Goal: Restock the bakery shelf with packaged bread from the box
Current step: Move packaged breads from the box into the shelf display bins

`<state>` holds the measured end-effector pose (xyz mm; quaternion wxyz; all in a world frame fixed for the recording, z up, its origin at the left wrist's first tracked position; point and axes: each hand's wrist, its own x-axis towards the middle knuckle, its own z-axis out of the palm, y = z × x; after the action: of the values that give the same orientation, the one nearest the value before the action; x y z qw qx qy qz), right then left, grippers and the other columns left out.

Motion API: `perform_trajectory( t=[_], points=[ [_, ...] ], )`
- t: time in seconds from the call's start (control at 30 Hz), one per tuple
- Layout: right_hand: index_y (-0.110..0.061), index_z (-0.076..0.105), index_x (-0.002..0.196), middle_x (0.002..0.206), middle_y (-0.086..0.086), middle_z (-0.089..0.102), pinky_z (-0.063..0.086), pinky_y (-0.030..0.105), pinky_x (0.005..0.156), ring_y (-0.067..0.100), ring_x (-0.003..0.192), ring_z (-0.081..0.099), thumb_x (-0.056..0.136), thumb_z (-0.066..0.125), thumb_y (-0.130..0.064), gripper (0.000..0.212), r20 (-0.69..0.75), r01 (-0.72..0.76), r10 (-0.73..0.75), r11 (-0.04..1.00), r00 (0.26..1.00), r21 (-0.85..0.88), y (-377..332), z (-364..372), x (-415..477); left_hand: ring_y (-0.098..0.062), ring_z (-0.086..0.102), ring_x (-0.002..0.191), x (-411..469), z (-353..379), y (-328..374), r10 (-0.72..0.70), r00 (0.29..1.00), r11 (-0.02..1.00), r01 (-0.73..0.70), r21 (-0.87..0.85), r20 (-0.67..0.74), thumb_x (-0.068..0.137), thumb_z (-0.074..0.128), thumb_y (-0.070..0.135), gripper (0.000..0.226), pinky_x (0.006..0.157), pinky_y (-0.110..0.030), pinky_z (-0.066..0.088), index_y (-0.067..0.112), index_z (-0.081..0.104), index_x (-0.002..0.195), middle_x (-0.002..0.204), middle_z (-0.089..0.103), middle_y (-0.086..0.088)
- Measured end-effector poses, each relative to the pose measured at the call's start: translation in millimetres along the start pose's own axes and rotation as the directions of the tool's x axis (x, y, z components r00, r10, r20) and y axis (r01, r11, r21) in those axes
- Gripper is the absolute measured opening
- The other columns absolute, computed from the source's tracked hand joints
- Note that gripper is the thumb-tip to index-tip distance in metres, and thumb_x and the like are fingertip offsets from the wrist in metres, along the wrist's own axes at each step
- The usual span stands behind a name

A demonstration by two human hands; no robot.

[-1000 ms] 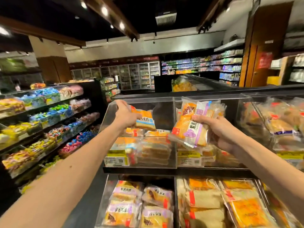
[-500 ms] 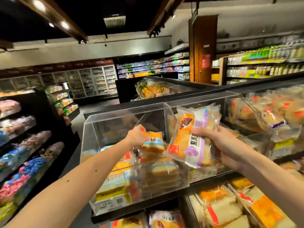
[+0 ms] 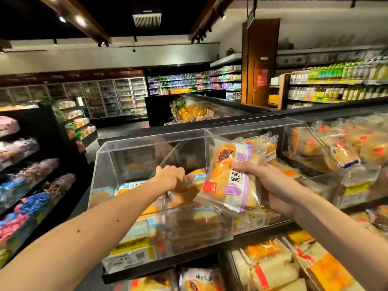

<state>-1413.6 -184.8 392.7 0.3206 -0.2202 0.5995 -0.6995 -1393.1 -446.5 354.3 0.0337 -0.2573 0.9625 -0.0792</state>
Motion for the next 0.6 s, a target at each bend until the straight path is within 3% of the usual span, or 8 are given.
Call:
perform_trajectory(
  t=[0.1,0.17,0.23,0.3,0.33,0.4,0.5,0.6],
  points=[
    [-0.007,0.066,0.119,0.104,0.014,0.075,0.06,0.043,0.078,0.026,0.091,0.074,0.068,0.077,-0.028,0.057,0.016,0.005,-0.005,1.0,1.0,0.002,-2,0,1,-0.034,0.057,0.117,-17,-11,-14,0.034,0.999,0.984,-0.029,-0.175,0.023,0.104,0.031,0.047,0.04,0.102,-0.051,0.036,0.018,0.059,0.107,0.118,0.064,-0.009],
    [-0.008,0.066,0.12,0.105,0.014,0.075,0.06,0.043,0.078,0.027,0.094,0.073,0.069,0.077,-0.027,0.056,0.028,-0.002,0.002,1.0,1.0,0.006,-3,3,0,-0.036,0.062,0.104,-35,-26,-19,0.064,0.989,0.894,-0.118,-0.433,-0.136,0.105,0.035,0.036,0.036,0.088,-0.044,0.046,0.013,0.057,0.088,0.1,0.065,-0.011],
    [-0.007,0.065,0.121,0.106,0.014,0.075,0.06,0.043,0.079,0.027,0.095,0.073,0.069,0.078,-0.027,0.057,0.043,-0.002,0.002,1.0,0.999,0.008,-3,7,-2,-0.025,0.066,0.083,-63,-48,-12,-0.023,0.961,0.642,-0.196,-0.742,-0.275,0.105,0.035,0.044,0.046,0.072,-0.036,0.052,0.011,0.066,0.094,0.087,0.069,-0.008],
    [-0.007,0.067,0.119,0.104,0.015,0.075,0.06,0.044,0.077,0.025,0.089,0.074,0.07,0.077,-0.027,0.054,0.054,0.015,-0.015,1.0,0.998,-0.001,-3,14,-6,-0.012,0.06,0.059,-99,-71,2,-0.024,0.977,0.358,-0.189,-0.914,-0.211,0.099,0.033,0.062,0.059,0.053,-0.027,0.051,0.014,0.067,0.098,0.072,0.067,-0.001],
    [-0.008,0.068,0.117,0.103,0.015,0.075,0.06,0.045,0.077,0.025,0.086,0.074,0.073,0.077,-0.026,0.049,0.06,0.026,-0.025,1.0,0.998,-0.008,-3,18,-9,-0.008,0.056,0.051,-118,-78,8,0.024,0.983,0.308,-0.179,-0.934,-0.18,0.094,0.033,0.069,0.062,0.046,-0.022,0.047,0.015,0.066,0.097,0.066,0.064,0.004],
    [-0.009,0.07,0.112,0.103,0.015,0.075,0.058,0.05,0.085,0.026,0.089,0.073,0.074,0.075,-0.026,0.042,0.083,0.049,-0.048,0.999,0.995,-0.015,0,26,-17,0.0,0.051,0.045,-149,-82,17,0.086,0.977,0.333,-0.213,-0.919,-0.196,0.079,0.043,0.075,0.062,0.04,-0.017,0.04,0.018,0.061,0.095,0.066,0.059,0.008],
    [-0.011,0.07,0.112,0.101,0.013,0.076,0.059,0.046,0.082,0.024,0.086,0.074,0.065,0.074,-0.03,0.052,0.12,0.076,-0.074,0.997,0.99,-0.01,11,32,-33,0.0,0.063,0.06,-183,-74,20,0.099,0.973,0.376,-0.232,-0.897,-0.21,0.056,0.067,0.068,0.067,0.051,-0.022,0.05,0.024,0.06,0.106,0.078,0.067,0.005],
    [-0.014,0.07,0.112,0.103,0.014,0.075,0.059,0.048,0.08,0.027,0.09,0.074,0.069,0.074,-0.03,0.046,0.16,0.04,-0.041,0.999,0.986,0.015,38,32,-48,-0.002,0.067,0.07,-204,-48,19,0.104,0.978,0.373,-0.209,-0.904,-0.183,0.063,0.079,0.05,0.055,0.062,-0.022,0.054,0.025,0.063,0.109,0.085,0.07,0.003]
  ],
)
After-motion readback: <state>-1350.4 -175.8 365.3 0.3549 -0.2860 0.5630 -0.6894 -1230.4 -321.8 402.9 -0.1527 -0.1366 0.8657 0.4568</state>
